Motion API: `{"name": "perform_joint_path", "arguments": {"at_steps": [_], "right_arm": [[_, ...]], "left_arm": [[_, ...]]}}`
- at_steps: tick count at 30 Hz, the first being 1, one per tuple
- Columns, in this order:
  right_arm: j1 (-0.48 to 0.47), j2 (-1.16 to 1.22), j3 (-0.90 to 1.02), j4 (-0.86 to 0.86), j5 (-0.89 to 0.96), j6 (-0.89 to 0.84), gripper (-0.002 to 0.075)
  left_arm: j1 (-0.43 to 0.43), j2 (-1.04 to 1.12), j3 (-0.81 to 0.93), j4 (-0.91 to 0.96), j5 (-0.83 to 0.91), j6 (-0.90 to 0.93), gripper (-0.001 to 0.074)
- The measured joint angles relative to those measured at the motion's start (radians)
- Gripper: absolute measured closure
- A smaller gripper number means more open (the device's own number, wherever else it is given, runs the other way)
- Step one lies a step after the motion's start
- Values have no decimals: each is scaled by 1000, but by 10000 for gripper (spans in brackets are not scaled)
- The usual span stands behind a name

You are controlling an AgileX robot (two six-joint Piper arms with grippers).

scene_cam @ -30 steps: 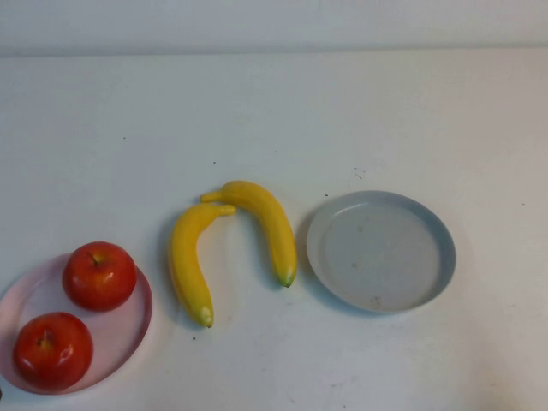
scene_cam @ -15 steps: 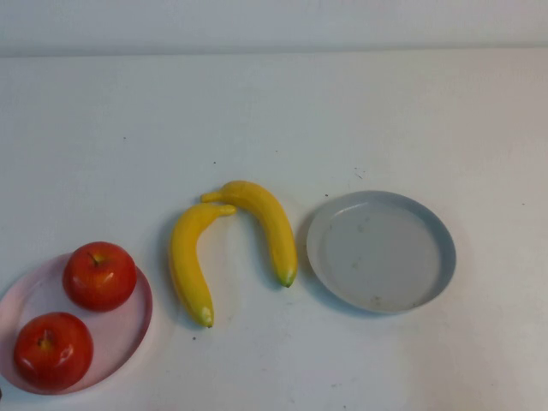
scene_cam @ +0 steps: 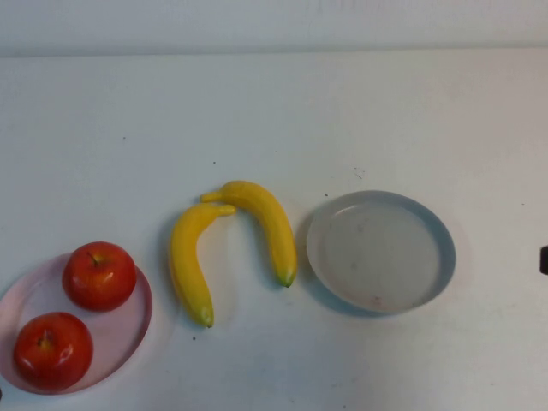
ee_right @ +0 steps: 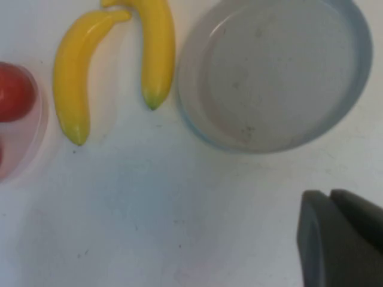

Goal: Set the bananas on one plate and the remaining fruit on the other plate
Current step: Put another type of fruit in the right plate

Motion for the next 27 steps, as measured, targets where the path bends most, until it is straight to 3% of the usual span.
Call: {"name": "perform_joint_path", "arguments": {"at_steps": [4, 9, 15, 21, 27], "right_arm": [[94, 232, -137, -49, -1, -5, 741], [312, 525, -344, -197, -19, 75, 741], [467, 888, -716, -315, 123, 101, 741], [532, 1183, -1100, -357, 258, 102, 741], [551, 1345, -1390, -380, 278, 102, 732]], "left_arm": [[0, 0, 0, 0, 0, 0, 731], [0, 0, 0, 0, 0, 0, 731], [0, 0, 0, 0, 0, 0, 731], [0, 0, 0, 0, 0, 0, 731], [0, 0, 0, 0, 0, 0, 731]]}}
